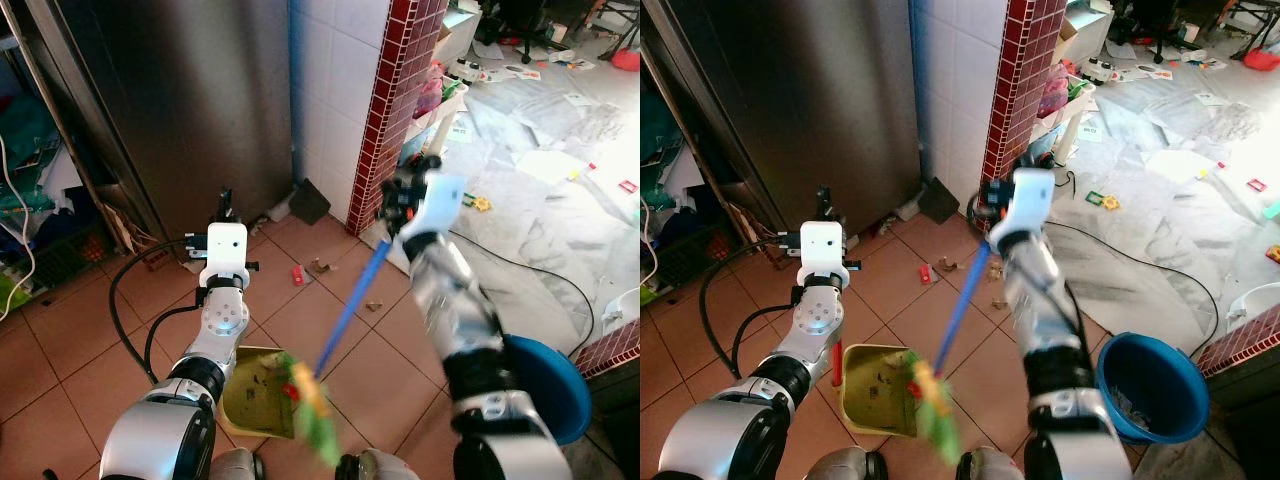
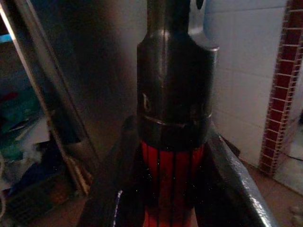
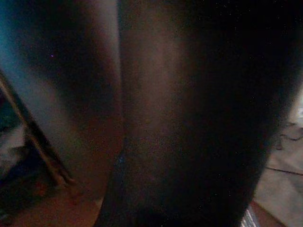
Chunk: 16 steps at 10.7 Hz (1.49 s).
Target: Sweep floor
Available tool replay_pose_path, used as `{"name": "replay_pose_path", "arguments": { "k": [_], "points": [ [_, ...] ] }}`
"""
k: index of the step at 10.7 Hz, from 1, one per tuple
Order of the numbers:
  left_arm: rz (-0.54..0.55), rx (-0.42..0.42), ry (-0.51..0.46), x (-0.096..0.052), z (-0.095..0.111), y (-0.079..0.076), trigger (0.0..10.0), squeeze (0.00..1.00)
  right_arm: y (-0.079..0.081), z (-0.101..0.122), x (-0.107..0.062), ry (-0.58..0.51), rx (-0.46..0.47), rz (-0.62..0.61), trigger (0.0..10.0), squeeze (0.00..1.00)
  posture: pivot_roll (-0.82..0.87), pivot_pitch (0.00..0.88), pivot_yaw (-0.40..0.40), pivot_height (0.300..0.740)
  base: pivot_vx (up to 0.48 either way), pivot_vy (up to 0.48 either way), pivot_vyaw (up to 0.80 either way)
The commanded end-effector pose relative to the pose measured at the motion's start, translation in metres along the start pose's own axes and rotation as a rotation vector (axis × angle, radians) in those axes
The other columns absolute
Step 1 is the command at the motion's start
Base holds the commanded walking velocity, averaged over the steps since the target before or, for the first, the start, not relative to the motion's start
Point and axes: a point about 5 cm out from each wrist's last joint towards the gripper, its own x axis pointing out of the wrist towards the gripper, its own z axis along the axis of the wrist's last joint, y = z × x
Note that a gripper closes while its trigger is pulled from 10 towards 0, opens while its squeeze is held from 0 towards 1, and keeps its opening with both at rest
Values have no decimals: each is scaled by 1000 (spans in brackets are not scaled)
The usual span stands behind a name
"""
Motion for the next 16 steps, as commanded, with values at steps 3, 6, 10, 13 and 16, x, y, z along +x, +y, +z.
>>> {"name": "replay_pose_path", "arguments": {
  "k": [3,6,10,13,16],
  "points": [
    [-17,-13,-22,4,6,-1,10000,0,9,23,10,-11,77,36,10000,0,-122,59,-8,740,0,0,0],
    [-38,-19,-23,3,5,0,10000,0,34,96,24,-275,-198,250,10000,0,-104,58,6,740,0,0,0],
    [-66,-6,-41,3,6,-2,10000,0,24,99,13,-404,-280,158,10000,0,-86,76,12,740,0,0,0],
    [2,15,-58,3,7,8,10000,0,-17,21,-5,-226,-230,-152,10000,0,-68,88,10,740,0,0,0],
    [9,-33,-29,2,4,8,10000,0,-11,6,-6,-182,-226,-179,10000,0,-74,90,2,740,0,0,0]
  ]
}}
